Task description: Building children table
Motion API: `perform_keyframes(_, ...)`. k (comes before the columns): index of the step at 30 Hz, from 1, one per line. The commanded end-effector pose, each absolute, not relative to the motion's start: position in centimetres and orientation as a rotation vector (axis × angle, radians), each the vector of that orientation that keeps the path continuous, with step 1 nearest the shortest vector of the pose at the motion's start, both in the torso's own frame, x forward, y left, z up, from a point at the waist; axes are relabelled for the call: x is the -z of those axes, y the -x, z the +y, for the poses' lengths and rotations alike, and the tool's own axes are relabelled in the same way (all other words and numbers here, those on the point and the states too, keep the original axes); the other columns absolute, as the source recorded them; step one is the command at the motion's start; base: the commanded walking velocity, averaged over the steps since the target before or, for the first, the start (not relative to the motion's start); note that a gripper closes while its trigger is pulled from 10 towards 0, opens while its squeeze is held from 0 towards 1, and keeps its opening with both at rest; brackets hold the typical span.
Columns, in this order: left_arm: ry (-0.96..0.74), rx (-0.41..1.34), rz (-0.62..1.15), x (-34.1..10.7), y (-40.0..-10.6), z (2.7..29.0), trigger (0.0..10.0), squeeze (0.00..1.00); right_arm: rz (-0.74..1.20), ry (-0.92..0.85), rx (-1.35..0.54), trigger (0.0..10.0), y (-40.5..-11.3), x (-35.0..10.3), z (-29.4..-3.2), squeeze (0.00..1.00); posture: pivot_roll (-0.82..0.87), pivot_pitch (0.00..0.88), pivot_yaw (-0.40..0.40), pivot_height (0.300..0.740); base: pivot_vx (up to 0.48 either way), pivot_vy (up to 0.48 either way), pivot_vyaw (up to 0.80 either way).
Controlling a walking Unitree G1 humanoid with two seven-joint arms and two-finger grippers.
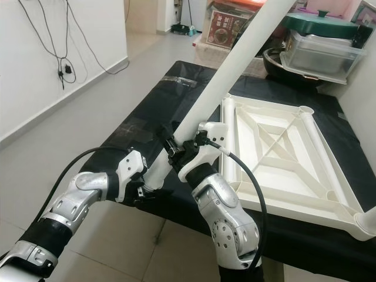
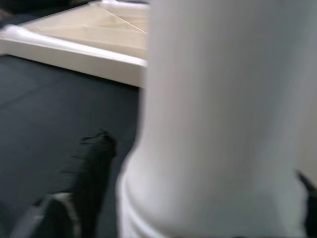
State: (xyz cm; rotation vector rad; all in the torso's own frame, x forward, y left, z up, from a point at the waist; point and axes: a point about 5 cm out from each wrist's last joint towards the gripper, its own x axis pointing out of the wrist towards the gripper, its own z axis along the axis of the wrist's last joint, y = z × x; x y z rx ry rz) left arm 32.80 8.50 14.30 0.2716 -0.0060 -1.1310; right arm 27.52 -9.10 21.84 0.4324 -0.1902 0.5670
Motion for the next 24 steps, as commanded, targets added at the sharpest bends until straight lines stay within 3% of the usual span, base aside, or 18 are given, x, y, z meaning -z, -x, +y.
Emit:
perform_keyframes(1,-0.248,1.126,-0.066,-15.2,-33.1,7.9,10.0,1.0,-0.171,-0.43,-0.592,0.0,-27.4,-21.6,-8.8,0.0,0.12,0.0,-0.1,0.74,0.0,0.0,0.0)
perform_keyframes(9,-0.173,1.131,-0.112,-16.0,-32.8,8.4,10.0,1.0,-0.188,-0.362,-0.552,0.0,-27.9,-21.6,-11.3,0.0,0.12,0.0,-0.098,0.74,0.0,0.0,0.0)
perform_keyframes(12,-0.139,1.134,-0.127,-16.5,-32.7,8.9,10.0,1.0,-0.194,-0.303,-0.548,0.0,-28.1,-21.9,-13.2,0.0,0.13,0.0,-0.097,0.74,0.0,0.0,0.0)
perform_keyframes(14,-0.123,1.132,-0.109,-16.2,-32.3,9.3,10.0,1.0,-0.19,-0.198,-0.527,0.0,-28.3,-22.0,-15.8,0.0,0.12,0.0,-0.103,0.74,0.0,0.0,0.0)
perform_keyframes(21,-0.118,1.086,-0.087,-15.7,-32.5,9.4,10.0,0.96,-0.167,-0.055,-0.485,0.0,-29.1,-22.1,-19.6,0.0,0.13,0.0,-0.109,0.74,0.0,0.0,0.0)
perform_keyframes(22,-0.119,1.072,-0.081,-15.7,-32.6,9.6,10.0,0.02,-0.161,-0.021,-0.492,0.0,-29.3,-22.1,-20.3,0.0,0.13,0.0,-0.109,0.74,0.0,0.0,0.0)
perform_keyframes(24,-0.119,1.063,-0.078,-15.6,-32.7,9.7,10.0,0.0,-0.158,-0.001,-0.499,0.0,-29.4,-22.2,-20.8,0.0,0.13,0.0,-0.109,0.74,0.0,0.0,0.0)
